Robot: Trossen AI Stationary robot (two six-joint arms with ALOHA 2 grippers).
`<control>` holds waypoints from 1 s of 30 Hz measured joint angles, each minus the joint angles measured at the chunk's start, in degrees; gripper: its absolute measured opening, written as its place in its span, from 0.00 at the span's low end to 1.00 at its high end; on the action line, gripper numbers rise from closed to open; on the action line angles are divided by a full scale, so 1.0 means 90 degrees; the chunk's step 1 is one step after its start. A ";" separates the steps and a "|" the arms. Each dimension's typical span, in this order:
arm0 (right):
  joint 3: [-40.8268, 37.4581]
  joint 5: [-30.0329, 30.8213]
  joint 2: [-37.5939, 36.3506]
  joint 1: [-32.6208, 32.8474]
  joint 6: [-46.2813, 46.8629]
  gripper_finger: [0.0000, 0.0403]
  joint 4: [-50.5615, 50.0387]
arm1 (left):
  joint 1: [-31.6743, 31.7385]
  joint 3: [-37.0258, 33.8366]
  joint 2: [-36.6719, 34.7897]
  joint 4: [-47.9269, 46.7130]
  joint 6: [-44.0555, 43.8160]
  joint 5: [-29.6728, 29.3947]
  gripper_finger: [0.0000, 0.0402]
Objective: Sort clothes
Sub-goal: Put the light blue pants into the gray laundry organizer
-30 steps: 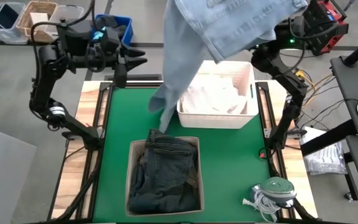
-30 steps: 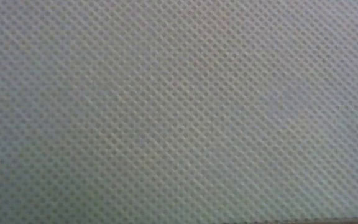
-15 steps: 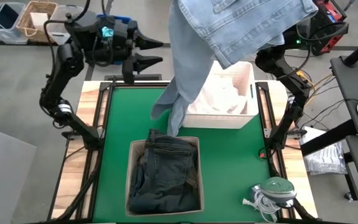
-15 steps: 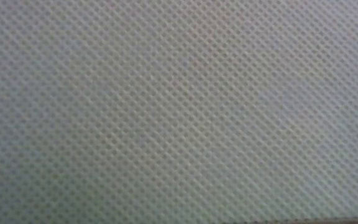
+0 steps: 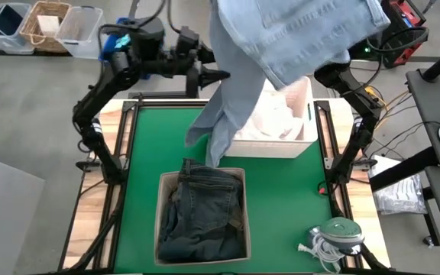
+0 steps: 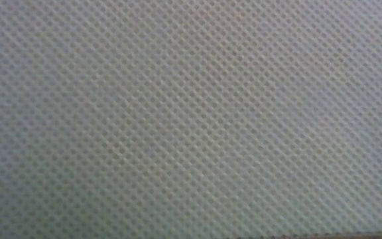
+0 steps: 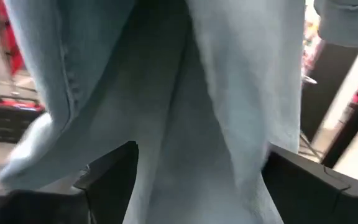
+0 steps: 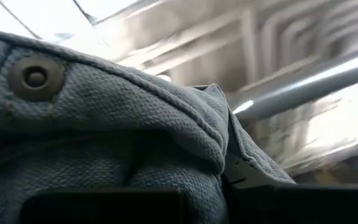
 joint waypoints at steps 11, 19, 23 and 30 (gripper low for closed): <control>0.0007 -0.1792 -0.0197 -0.0503 0.1726 0.03 0.0373 | -0.0261 0.0000 0.0550 0.1335 0.0216 0.0486 0.77; 0.0007 -0.1823 -0.0216 -0.0494 0.1702 0.03 0.0353 | -0.0312 0.0002 0.0815 0.1735 0.0272 0.0034 0.77; 0.0006 -0.1794 -0.0216 -0.0494 0.1697 0.03 0.0343 | -0.0423 0.0000 0.0921 0.1340 0.0686 0.0065 0.77; -0.0002 -0.1748 -0.0231 -0.0494 0.1629 0.03 0.0312 | -0.0727 -0.0032 0.1183 0.0906 0.1354 0.0107 0.77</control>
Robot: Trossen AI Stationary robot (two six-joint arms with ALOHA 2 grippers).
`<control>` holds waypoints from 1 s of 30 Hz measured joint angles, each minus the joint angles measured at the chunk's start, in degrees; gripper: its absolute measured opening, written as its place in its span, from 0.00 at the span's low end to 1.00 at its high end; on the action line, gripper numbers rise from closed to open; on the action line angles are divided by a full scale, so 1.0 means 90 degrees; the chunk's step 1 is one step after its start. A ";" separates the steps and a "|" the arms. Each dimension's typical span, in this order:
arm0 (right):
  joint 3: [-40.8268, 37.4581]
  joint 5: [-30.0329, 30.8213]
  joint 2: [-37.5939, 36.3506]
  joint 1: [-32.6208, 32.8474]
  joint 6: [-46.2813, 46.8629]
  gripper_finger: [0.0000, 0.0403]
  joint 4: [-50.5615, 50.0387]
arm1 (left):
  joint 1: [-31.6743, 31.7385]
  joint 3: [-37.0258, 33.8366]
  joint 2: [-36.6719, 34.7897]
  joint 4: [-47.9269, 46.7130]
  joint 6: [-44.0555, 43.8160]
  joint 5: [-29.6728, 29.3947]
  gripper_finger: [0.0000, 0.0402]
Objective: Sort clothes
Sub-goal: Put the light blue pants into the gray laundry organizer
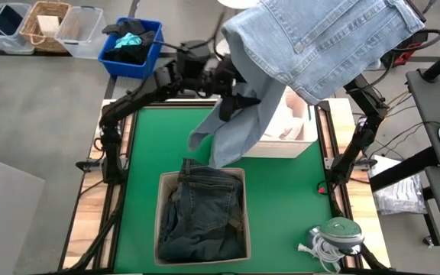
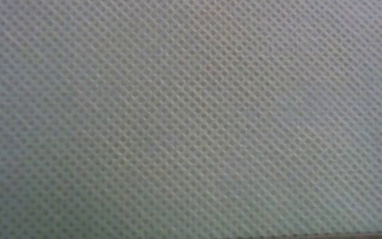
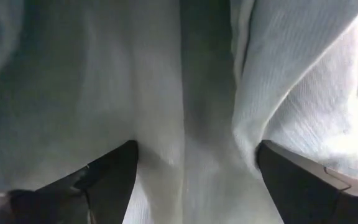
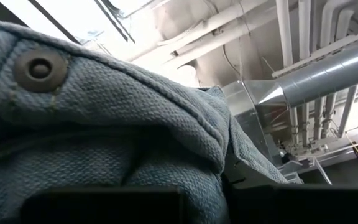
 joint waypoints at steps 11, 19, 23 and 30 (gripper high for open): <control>-0.0002 0.0113 0.0002 0.0000 -0.0022 0.03 0.0016 | -0.0102 -0.0008 0.0225 0.0027 -0.0258 -0.0519 0.73; 0.0000 0.0144 -0.0010 0.0000 -0.0017 0.03 0.0036 | -0.0097 0.0040 0.0110 -0.0516 0.0051 -0.1455 0.43; 0.0000 0.0136 -0.0010 0.0000 -0.0059 0.03 0.0027 | -0.0146 0.0035 0.0110 -0.0724 0.0241 -0.1681 0.25; 0.0000 0.0070 -0.0013 0.0000 -0.0369 0.03 0.0038 | -0.0188 0.0032 -0.0159 -0.0896 0.0323 -0.1363 0.03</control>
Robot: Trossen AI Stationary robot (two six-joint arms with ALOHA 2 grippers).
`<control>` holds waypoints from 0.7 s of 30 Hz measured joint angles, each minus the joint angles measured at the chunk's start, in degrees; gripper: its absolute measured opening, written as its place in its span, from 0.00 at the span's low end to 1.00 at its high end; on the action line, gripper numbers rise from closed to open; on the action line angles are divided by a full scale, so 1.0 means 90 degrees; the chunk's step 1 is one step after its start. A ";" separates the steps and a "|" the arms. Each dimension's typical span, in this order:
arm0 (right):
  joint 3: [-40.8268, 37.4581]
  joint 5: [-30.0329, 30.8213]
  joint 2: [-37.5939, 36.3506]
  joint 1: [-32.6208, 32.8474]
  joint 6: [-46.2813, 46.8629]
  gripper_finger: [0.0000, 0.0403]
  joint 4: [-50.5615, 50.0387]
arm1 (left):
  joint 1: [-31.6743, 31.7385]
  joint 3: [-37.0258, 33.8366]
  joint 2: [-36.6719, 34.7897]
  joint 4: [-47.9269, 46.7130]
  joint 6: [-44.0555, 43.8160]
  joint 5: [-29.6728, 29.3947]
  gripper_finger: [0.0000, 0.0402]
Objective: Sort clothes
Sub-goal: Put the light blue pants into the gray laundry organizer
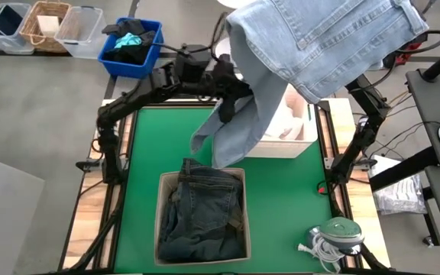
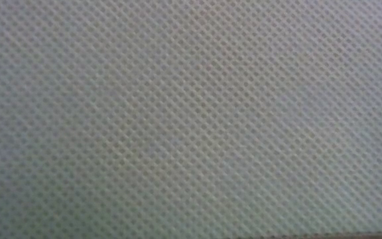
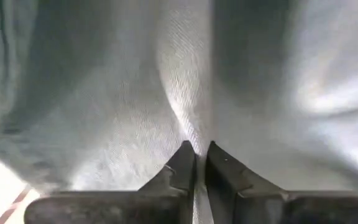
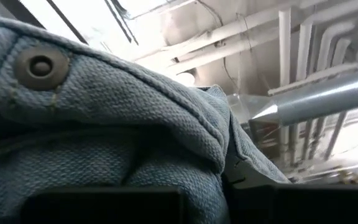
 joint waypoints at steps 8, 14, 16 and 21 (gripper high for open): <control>-0.0002 0.0377 0.0039 0.0055 -0.1191 0.03 -0.0336 | -0.0049 0.0003 -0.0497 -0.0291 -0.0097 0.2889 0.02; -0.0005 0.0552 0.0182 0.0114 -0.1424 0.03 -0.0358 | -0.0081 0.0000 -0.0361 -0.0068 -0.0931 0.3064 0.03; -0.0005 0.0582 0.0219 0.0131 -0.1435 0.03 -0.0352 | -0.0076 -0.0003 -0.0281 0.0077 -0.1114 0.3049 0.04; -0.0012 0.0670 0.0260 0.0143 -0.1575 0.03 -0.0384 | -0.0076 -0.0005 -0.0222 0.0201 -0.1454 0.3392 0.12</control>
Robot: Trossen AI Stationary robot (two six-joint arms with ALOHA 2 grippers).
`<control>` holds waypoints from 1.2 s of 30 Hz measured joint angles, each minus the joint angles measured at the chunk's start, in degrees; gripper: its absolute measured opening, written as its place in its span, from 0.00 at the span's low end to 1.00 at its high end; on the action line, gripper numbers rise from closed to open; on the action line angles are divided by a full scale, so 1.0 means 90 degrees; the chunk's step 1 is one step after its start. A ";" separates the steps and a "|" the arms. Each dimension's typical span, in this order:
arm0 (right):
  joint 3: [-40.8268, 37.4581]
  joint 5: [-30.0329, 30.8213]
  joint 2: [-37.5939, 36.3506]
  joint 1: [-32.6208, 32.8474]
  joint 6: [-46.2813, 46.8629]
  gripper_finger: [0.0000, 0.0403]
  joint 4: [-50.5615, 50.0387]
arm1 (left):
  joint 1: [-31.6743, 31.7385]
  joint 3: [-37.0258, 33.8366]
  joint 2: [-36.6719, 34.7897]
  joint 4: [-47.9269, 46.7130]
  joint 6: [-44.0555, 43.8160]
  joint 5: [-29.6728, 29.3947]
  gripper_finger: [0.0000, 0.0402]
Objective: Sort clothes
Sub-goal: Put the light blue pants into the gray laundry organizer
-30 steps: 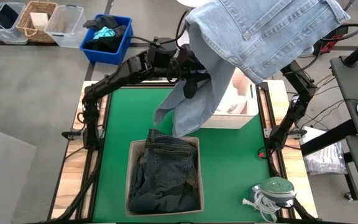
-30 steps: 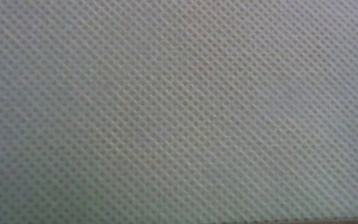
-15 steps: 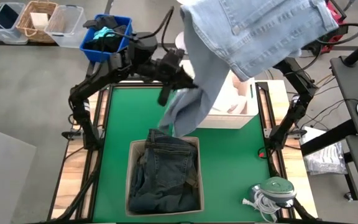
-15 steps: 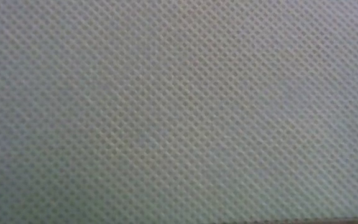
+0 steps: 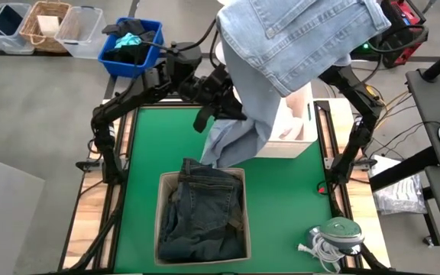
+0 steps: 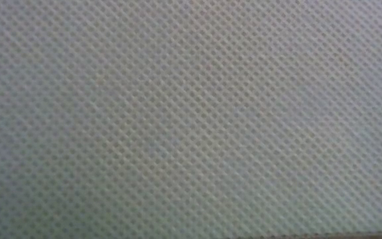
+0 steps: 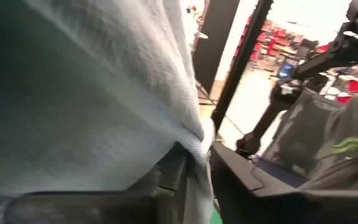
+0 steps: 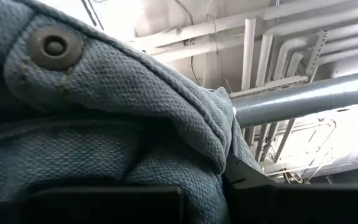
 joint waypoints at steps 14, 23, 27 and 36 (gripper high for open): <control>0.0000 -0.0018 -0.0002 0.0000 -0.0004 0.03 -0.0014 | -0.0012 0.0000 0.0000 0.0474 -0.0370 -0.1399 0.69; -0.0002 -0.0021 -0.0002 0.0093 -0.0001 0.03 -0.0046 | -0.0030 -0.0010 0.0001 0.0665 -0.0208 -0.2767 0.71; -0.0001 -0.0022 -0.0002 0.0156 0.0000 0.03 -0.0046 | -0.0036 -0.0017 0.0077 0.0860 -0.0042 -0.2969 0.61; 0.0000 0.0191 -0.0010 0.0172 0.0003 0.03 -0.0207 | -0.0151 0.0008 0.0158 0.1048 0.0219 -0.2380 0.09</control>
